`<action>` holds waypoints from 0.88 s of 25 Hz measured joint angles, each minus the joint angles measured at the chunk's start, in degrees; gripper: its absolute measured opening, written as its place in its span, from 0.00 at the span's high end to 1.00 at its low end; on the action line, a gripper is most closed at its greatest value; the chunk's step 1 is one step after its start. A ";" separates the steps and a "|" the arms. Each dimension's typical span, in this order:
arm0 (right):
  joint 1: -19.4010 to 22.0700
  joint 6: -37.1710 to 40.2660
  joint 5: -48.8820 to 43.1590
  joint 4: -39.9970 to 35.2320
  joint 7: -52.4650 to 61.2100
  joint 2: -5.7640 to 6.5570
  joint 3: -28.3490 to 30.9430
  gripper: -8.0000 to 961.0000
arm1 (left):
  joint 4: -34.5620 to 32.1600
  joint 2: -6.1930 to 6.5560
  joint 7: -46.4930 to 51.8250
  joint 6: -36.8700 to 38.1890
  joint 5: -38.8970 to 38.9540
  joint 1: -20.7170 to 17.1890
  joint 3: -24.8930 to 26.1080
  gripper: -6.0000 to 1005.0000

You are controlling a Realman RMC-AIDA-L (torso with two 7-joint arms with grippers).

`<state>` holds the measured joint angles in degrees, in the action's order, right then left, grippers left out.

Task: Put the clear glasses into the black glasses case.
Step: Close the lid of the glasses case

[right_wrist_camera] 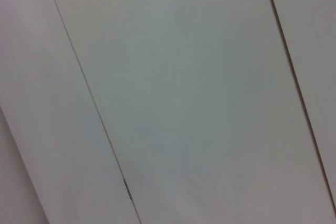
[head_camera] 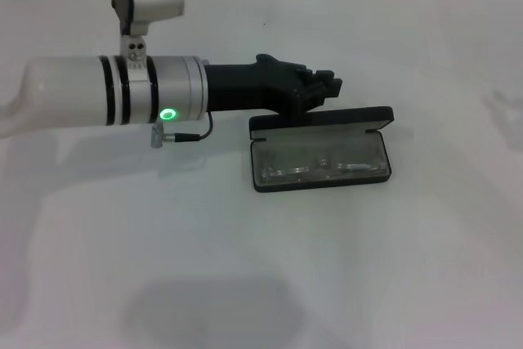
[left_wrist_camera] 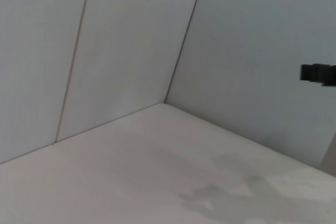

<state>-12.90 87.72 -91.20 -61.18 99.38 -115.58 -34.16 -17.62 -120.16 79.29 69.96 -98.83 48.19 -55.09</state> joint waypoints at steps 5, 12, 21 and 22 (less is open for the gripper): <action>-0.13 0.22 0.01 1.71 -0.78 0.00 0.46 0.82 | 0.83 0.04 0.00 -1.81 0.02 0.59 -1.01 0.84; -0.77 0.23 0.05 3.82 -1.46 0.09 0.56 0.81 | 2.19 -0.05 -0.13 -4.83 0.19 0.41 -3.22 0.84; -1.25 0.26 0.05 4.79 -1.70 0.09 0.64 0.80 | 2.98 -0.08 -0.25 -7.02 0.21 0.46 -4.00 0.83; -1.27 0.26 0.05 4.83 -1.71 0.09 0.65 0.80 | 3.00 -0.08 -0.26 -7.22 0.32 0.48 -4.36 0.83</action>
<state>-14.17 87.98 -91.16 -56.35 97.67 -115.48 -33.51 -14.62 -120.24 79.03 62.74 -98.51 48.67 -59.45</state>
